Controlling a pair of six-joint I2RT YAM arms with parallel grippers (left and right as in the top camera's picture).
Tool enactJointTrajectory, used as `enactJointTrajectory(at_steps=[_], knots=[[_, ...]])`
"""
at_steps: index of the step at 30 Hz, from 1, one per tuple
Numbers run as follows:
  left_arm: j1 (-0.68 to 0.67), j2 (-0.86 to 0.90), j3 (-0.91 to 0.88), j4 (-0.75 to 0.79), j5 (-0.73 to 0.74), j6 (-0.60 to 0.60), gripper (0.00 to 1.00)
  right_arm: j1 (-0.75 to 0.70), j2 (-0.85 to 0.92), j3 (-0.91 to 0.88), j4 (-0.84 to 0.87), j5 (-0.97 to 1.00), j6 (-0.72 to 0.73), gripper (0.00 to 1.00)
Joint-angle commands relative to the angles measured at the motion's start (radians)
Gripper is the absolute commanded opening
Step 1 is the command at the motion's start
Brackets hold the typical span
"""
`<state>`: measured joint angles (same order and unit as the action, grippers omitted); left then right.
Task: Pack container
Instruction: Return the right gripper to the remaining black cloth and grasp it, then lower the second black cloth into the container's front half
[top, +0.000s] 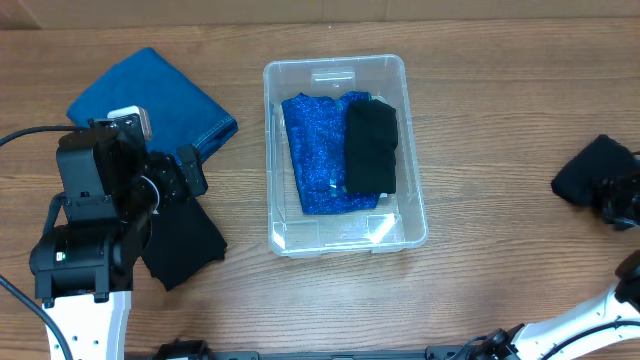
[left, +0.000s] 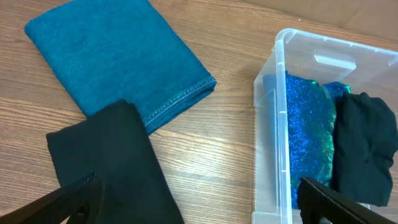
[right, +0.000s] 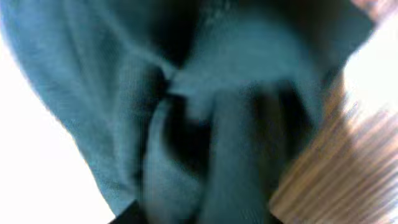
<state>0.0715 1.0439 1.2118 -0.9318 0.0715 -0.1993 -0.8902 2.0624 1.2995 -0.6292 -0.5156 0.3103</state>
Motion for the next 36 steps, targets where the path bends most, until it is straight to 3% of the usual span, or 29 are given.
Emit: enactJointTrajectory(at_steps=[1, 5, 9, 12, 15, 19, 22, 28, 32, 35, 36], knots=[[-0.006, 0.003, 0.021, 0.001, 0.008, 0.020, 1.00, 0.019, 0.047, -0.035, -0.029, -0.069, -0.005, 0.04], [-0.006, 0.003, 0.021, 0.002, 0.007, 0.020, 1.00, 0.048, -0.010, -0.008, -0.093, -0.166, -0.068, 0.04], [-0.006, 0.003, 0.021, 0.001, 0.007, 0.020, 1.00, 0.204, -0.259, 0.105, -0.230, -0.190, -0.140, 0.04], [-0.006, 0.003, 0.021, 0.001, 0.007, 0.020, 1.00, 0.406, -0.441, 0.228, -0.365, -0.189, -0.169, 0.04], [-0.006, 0.003, 0.021, 0.001, 0.007, 0.020, 1.00, 0.725, -0.567, 0.279, -0.380, -0.175, -0.177, 0.04], [-0.006, 0.003, 0.021, 0.001, 0.007, 0.020, 1.00, 1.105, -0.521, 0.278, -0.334, -0.001, -0.124, 0.04], [-0.006, 0.003, 0.021, 0.001, 0.007, 0.020, 1.00, 1.270, -0.422, 0.278, -0.229, 0.063, -0.120, 0.04], [-0.006, 0.003, 0.021, 0.001, 0.007, 0.020, 1.00, 1.365, -0.195, 0.278, -0.060, 0.052, -0.070, 0.04], [-0.006, 0.003, 0.021, 0.001, 0.007, 0.020, 1.00, 1.364, -0.174, 0.279, -0.060, 0.052, -0.070, 0.04], [-0.006, 0.003, 0.021, 0.001, 0.006, 0.020, 1.00, 1.364, -0.174, 0.301, -0.249, 0.064, -0.217, 0.04], [-0.006, 0.003, 0.021, 0.001, 0.006, 0.020, 1.00, 1.364, -0.174, 0.348, -0.434, 0.092, -0.388, 0.04]])
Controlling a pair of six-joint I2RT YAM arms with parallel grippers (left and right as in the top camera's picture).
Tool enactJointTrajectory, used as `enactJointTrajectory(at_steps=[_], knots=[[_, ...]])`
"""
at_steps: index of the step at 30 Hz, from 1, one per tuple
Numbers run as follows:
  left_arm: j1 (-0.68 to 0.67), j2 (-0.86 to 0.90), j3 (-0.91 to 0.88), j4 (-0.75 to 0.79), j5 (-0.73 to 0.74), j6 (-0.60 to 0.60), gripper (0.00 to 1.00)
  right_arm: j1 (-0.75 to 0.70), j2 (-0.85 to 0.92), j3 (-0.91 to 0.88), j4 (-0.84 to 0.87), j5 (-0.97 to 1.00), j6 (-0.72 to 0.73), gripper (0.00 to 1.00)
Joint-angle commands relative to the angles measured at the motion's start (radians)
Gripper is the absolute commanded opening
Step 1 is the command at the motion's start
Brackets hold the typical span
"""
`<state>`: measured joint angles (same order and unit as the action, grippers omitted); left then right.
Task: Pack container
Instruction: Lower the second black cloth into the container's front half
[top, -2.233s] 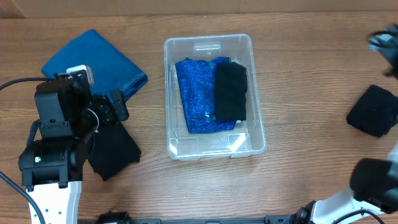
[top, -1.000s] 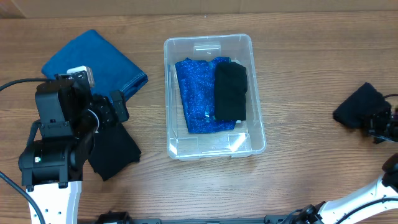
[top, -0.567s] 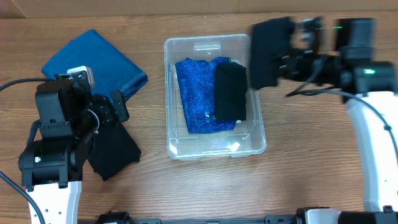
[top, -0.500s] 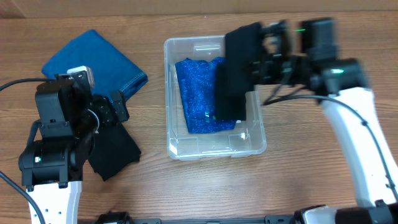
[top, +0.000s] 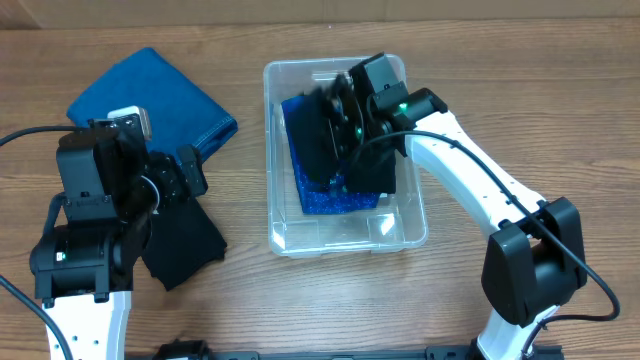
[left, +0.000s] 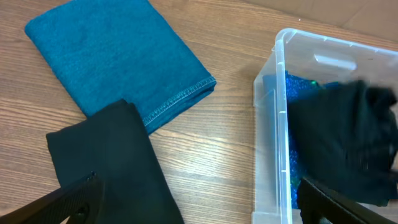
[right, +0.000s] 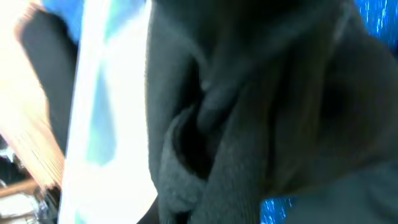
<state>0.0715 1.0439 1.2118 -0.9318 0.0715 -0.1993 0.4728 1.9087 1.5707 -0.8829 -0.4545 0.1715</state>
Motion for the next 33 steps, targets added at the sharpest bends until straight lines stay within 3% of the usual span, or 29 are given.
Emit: enactJointTrajectory(at_steps=[1, 4, 7, 12, 24, 25, 26, 29, 33], knots=[[-0.006, 0.003, 0.021, 0.001, 0.006, 0.020, 1.00, 0.001, -0.021, 0.114, -0.296, 0.050, -0.350, 0.04], [-0.006, 0.003, 0.021, 0.001, 0.006, 0.020, 1.00, -0.009, -0.021, 0.240, -0.559, 0.244, -0.515, 0.04], [-0.006, 0.003, 0.021, 0.000, 0.006, 0.020, 1.00, -0.001, -0.021, 0.263, -0.675, 0.243, -0.778, 0.04], [-0.006, 0.003, 0.021, 0.001, 0.006, 0.020, 1.00, 0.021, -0.021, 0.259, -0.755, 0.077, -1.165, 0.04], [-0.006, 0.003, 0.021, 0.001, 0.003, 0.020, 1.00, 0.039, 0.044, -0.074, -0.500, 0.061, -1.200, 0.04], [-0.006, 0.003, 0.021, 0.001, 0.003, 0.020, 1.00, 0.038, 0.044, -0.079, -0.482, 0.073, -1.192, 0.11], [-0.006, 0.003, 0.021, 0.000, 0.003, 0.020, 1.00, 0.037, 0.044, -0.078, -0.449, 0.076, -1.145, 1.00], [-0.006, 0.003, 0.021, 0.000, 0.003, 0.020, 1.00, 0.037, 0.044, -0.047, -0.359, 0.146, -0.905, 1.00], [-0.006, 0.003, 0.021, 0.000, 0.003, 0.020, 1.00, 0.042, 0.018, 0.148, -0.347, 0.486, -0.570, 1.00]])
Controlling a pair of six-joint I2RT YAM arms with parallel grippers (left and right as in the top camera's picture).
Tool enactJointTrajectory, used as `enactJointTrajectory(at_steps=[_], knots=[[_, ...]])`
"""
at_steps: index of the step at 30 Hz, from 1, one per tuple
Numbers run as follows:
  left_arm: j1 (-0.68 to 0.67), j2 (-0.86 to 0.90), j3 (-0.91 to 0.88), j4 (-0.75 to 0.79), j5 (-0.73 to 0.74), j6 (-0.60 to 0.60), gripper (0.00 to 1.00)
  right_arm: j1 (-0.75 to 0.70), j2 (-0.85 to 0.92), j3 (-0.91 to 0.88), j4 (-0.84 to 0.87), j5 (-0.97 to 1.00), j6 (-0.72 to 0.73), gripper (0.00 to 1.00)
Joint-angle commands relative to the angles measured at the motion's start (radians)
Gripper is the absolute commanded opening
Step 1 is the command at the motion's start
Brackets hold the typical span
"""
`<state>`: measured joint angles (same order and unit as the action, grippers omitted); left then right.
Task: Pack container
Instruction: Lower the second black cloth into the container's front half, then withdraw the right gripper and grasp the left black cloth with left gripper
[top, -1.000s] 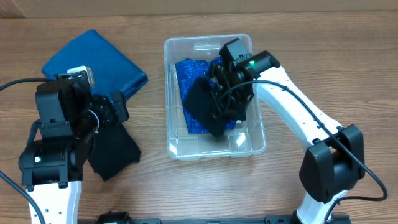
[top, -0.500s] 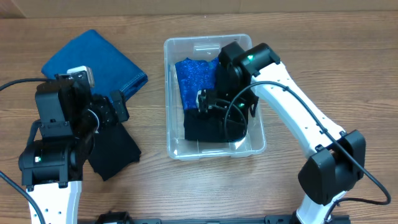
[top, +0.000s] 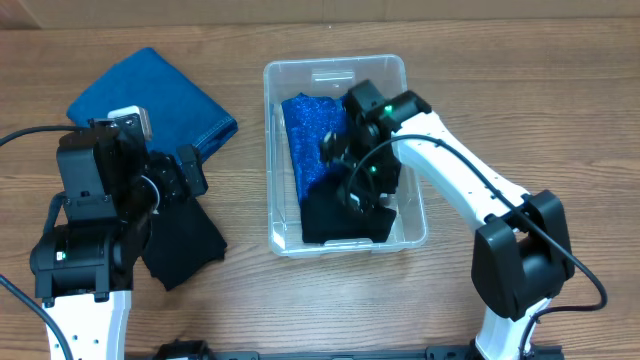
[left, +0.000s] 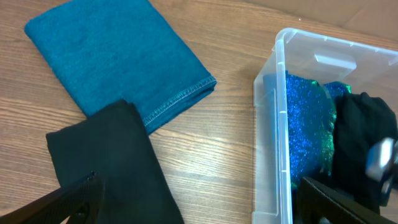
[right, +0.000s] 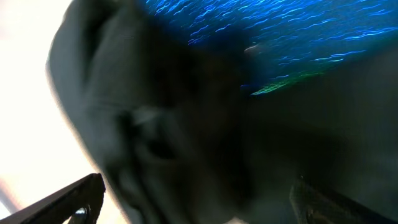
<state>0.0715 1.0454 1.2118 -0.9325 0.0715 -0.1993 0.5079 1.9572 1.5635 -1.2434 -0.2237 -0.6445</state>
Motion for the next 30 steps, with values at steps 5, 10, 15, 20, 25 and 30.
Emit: enactJointTrajectory(at_steps=[5, 10, 15, 20, 25, 30], knots=[[-0.006, 0.002, 0.021, 0.000, -0.001, 0.020, 1.00, -0.027, -0.221, 0.376, 0.071, 0.583, 0.747, 1.00], [-0.006, 0.002, 0.021, 0.000, -0.005, 0.021, 1.00, -0.253, -0.294, 0.370, -0.035, 0.421, 0.961, 1.00], [0.016, 0.002, 0.021, -0.094, -0.175, -0.088, 1.00, -0.591, -0.209, 0.225, -0.103, 0.156, 1.038, 0.99], [0.192, 0.113, 0.001, -0.218, -0.148, -0.229, 1.00, -0.542, -0.127, 0.055, -0.143, 0.132, 0.975, 1.00], [0.280, 0.374, -0.006, -0.249, -0.104, -0.236, 1.00, -0.359, -0.127, 0.044, -0.173, 0.084, 0.951, 1.00], [0.282, 0.596, -0.007, -0.246, -0.058, -0.204, 1.00, -0.330, -0.127, 0.044, -0.112, 0.063, 0.986, 1.00]])
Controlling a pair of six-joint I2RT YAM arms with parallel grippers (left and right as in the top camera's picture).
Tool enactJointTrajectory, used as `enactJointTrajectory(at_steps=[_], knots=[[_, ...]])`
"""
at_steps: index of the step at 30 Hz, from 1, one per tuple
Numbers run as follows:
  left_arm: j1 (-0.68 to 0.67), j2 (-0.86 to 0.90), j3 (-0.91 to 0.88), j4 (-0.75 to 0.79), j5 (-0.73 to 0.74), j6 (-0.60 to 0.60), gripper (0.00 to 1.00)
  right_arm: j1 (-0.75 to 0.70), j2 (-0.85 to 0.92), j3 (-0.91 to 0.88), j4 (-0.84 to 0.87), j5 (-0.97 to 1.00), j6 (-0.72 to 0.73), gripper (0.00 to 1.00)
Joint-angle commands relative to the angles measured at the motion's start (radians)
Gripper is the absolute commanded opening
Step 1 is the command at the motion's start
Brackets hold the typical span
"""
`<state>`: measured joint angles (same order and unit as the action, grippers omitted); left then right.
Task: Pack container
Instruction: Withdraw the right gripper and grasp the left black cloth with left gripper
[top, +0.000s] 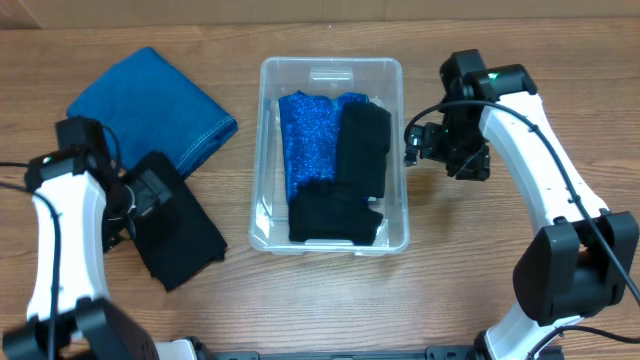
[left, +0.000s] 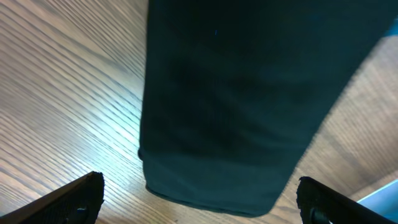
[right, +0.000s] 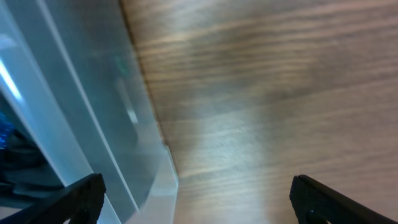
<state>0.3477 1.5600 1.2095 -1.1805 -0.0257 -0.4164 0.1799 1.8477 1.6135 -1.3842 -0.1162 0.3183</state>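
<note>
The clear plastic container stands mid-table. It holds a sparkly blue cloth, a black cloth along its right side and another black cloth at its near end. A further black cloth lies on the table to the left and fills the left wrist view. My left gripper hovers open just above that cloth's edge. My right gripper is open and empty over bare wood, right beside the container's wall.
A folded blue denim-like cloth lies at the far left, behind the black cloth. Bare wooden table stretches to the right of the container and along the near edge.
My right gripper was inside the container over the near black cloth; now it is outside, to the right, empty. My left gripper has moved close over the table's black cloth. The container sits slightly further left.
My right gripper held a black cloth at the far right of the table, then held it over the container, then was low in the near end with it. That cloth now lies in the container. The left arm stayed still until this moment.
</note>
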Motion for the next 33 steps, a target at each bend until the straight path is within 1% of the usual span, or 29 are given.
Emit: enactJointTrajectory(at_steps=[1, 4, 6, 7, 8, 11, 13, 15, 19, 23, 26, 27, 28, 29, 30, 31, 32, 33], knots=[[0.006, 0.113, -0.005, 0.006, 0.037, 0.019, 1.00, -0.008, -0.018, -0.006, 0.045, -0.053, 0.030, 1.00], [0.006, 0.195, -0.005, 0.016, 0.026, 0.055, 1.00, -0.023, -0.018, -0.006, 0.055, -0.025, 0.030, 1.00], [0.006, 0.198, -0.004, 0.018, -0.071, 0.054, 1.00, -0.038, -0.018, -0.006, 0.038, 0.033, 0.029, 1.00], [0.009, 0.197, -0.004, 0.012, -0.132, 0.043, 1.00, -0.052, -0.018, -0.006, 0.029, 0.049, 0.029, 1.00], [0.013, 0.198, -0.004, 0.003, -0.167, 0.007, 1.00, -0.063, -0.018, -0.006, 0.024, 0.048, 0.026, 1.00], [0.044, 0.198, -0.005, 0.018, -0.196, -0.074, 1.00, -0.091, -0.018, -0.006, 0.016, 0.048, 0.025, 1.00], [0.072, 0.198, -0.006, 0.038, -0.190, -0.097, 1.00, -0.104, -0.018, -0.006, 0.005, 0.048, 0.018, 1.00], [0.080, 0.199, -0.022, 0.092, -0.130, -0.016, 1.00, -0.109, -0.018, -0.006, 0.002, 0.048, 0.014, 1.00], [0.080, 0.199, -0.182, 0.311, 0.121, 0.162, 1.00, -0.109, -0.018, -0.006, -0.001, 0.048, 0.014, 1.00], [0.105, 0.199, -0.340, 0.477, 0.211, 0.175, 1.00, -0.109, -0.018, -0.006, -0.010, 0.049, -0.005, 1.00], [0.154, 0.199, -0.422, 0.577, 0.316, 0.214, 1.00, -0.109, -0.018, -0.006, -0.010, 0.048, -0.008, 1.00], [0.170, 0.199, -0.451, 0.614, 0.379, 0.242, 0.99, -0.109, -0.018, -0.006, -0.009, 0.048, -0.008, 1.00], [0.171, 0.199, -0.459, 0.621, 0.405, 0.261, 0.95, -0.109, -0.018, -0.006, -0.009, 0.048, -0.008, 1.00], [0.169, 0.199, -0.460, 0.620, 0.415, 0.268, 0.88, -0.109, -0.018, -0.006, -0.009, 0.048, -0.008, 1.00], [0.169, 0.199, -0.460, 0.615, 0.417, 0.268, 0.75, -0.109, -0.018, -0.006, -0.009, 0.048, -0.008, 1.00], [0.169, 0.199, -0.460, 0.605, 0.417, 0.268, 0.59, -0.109, -0.018, -0.006, -0.010, 0.048, -0.008, 1.00], [0.169, 0.199, -0.460, 0.599, 0.418, 0.268, 0.39, -0.109, -0.018, -0.006, -0.009, 0.048, -0.008, 1.00], [0.169, 0.198, -0.460, 0.593, 0.419, 0.267, 0.31, -0.109, -0.018, -0.006, -0.010, 0.048, -0.008, 1.00]])
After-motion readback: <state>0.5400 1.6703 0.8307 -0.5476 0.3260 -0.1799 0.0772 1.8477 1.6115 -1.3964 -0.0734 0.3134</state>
